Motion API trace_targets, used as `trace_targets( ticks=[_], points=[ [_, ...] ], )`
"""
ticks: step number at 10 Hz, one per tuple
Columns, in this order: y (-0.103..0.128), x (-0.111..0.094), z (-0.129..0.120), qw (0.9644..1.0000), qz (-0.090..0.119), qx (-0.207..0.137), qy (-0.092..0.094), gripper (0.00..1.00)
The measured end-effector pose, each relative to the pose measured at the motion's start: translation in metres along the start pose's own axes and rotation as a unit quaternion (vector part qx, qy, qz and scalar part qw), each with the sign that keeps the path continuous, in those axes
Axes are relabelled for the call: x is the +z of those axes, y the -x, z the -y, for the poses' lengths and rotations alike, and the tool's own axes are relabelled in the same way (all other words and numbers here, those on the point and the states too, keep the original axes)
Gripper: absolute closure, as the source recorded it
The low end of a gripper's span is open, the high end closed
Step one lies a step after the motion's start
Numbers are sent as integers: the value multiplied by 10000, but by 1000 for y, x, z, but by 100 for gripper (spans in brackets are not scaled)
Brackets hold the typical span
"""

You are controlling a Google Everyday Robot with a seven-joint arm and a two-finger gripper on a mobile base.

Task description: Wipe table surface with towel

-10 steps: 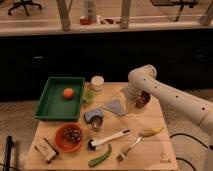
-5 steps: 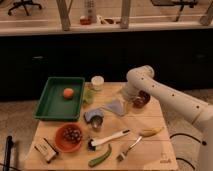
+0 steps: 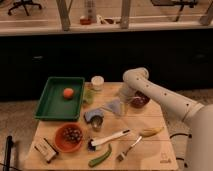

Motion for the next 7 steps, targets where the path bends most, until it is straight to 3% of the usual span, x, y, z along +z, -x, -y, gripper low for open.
trace_targets(
  ticks=[7],
  points=[
    [-4, 38, 0, 9990, -32, 51, 443, 20]
  ],
)
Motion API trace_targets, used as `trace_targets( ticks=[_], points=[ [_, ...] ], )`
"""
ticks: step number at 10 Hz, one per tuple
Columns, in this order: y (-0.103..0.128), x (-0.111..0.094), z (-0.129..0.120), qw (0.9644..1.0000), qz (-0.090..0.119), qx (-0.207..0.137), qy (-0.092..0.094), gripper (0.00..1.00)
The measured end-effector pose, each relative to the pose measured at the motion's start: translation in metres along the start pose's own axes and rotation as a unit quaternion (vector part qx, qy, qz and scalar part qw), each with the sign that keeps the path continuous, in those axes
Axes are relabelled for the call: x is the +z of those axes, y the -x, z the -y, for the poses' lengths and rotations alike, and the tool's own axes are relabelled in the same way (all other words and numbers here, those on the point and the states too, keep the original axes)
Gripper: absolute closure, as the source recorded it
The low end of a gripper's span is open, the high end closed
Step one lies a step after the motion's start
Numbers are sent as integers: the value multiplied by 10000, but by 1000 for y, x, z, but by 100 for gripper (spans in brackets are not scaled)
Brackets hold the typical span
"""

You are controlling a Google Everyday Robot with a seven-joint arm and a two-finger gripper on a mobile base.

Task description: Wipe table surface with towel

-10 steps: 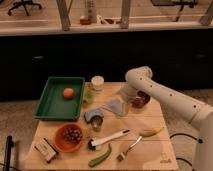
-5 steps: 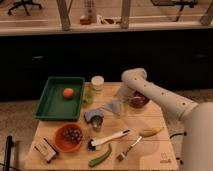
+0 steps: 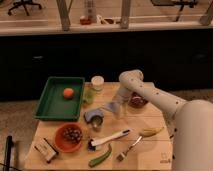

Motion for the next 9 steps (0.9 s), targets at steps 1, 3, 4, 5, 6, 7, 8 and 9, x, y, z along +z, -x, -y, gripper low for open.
trace_targets(
  ticks=[1, 3, 4, 5, 6, 7, 8, 9],
  points=[
    [0, 5, 1, 10000, -16, 5, 63, 20],
    [-1, 12, 0, 9999, -36, 27, 143, 20],
    [-2, 15, 0, 9998, -50, 45, 165, 21],
    [-2, 16, 0, 9998, -58, 57, 171, 25],
    [-3, 17, 1, 9998, -59, 74, 170, 35],
    [-3, 17, 2, 9998, -62, 74, 162, 45],
    [-3, 17, 2, 9998, -63, 73, 158, 57],
    [-3, 17, 3, 9998, -63, 70, 152, 65]
  ],
)
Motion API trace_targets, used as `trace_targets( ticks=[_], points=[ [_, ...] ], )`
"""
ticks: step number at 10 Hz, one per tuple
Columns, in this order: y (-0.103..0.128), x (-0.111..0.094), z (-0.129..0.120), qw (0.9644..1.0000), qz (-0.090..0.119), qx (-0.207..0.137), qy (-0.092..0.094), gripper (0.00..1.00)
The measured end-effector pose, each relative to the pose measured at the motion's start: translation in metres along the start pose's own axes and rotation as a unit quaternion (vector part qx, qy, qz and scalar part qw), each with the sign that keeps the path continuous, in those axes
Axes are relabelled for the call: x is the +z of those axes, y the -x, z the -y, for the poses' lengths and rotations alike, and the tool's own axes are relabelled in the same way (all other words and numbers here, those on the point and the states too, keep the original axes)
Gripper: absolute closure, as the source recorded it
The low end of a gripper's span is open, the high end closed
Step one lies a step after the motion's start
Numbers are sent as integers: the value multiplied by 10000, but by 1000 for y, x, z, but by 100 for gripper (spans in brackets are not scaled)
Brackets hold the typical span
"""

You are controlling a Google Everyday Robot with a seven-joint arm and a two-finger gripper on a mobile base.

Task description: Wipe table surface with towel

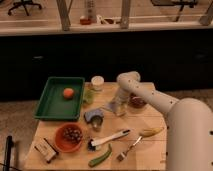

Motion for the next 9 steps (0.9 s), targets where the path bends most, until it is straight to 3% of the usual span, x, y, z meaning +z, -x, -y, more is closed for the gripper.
trace_targets(
  ticks=[4, 9],
  points=[
    [1, -3, 0, 10000, 4, -15, 9, 99],
    [-11, -9, -4, 10000, -34, 19, -8, 100]
  ],
)
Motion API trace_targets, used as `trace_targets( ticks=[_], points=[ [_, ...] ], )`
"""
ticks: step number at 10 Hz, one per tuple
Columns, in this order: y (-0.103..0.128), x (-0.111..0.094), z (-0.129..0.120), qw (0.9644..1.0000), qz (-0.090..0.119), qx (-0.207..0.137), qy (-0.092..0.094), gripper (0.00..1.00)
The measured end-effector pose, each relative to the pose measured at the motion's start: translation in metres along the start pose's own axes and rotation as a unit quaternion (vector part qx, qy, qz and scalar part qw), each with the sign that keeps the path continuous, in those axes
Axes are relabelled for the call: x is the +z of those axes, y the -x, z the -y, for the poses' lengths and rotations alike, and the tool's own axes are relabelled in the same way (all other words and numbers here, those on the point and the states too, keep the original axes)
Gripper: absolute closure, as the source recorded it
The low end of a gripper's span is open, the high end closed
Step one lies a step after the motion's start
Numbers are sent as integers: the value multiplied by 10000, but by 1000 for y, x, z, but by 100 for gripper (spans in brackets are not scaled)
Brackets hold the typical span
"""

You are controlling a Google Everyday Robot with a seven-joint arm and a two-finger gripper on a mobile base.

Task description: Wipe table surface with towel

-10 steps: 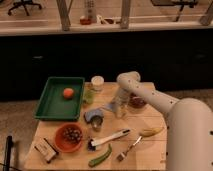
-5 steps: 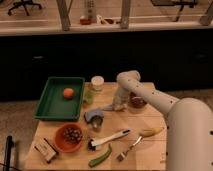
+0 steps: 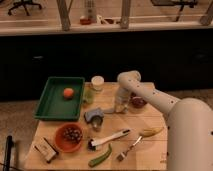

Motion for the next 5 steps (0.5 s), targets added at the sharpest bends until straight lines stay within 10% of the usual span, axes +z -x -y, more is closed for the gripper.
trace_targets(
  ticks=[5],
  points=[
    [-10, -6, -3, 9998, -1, 137, -137, 100]
  ],
)
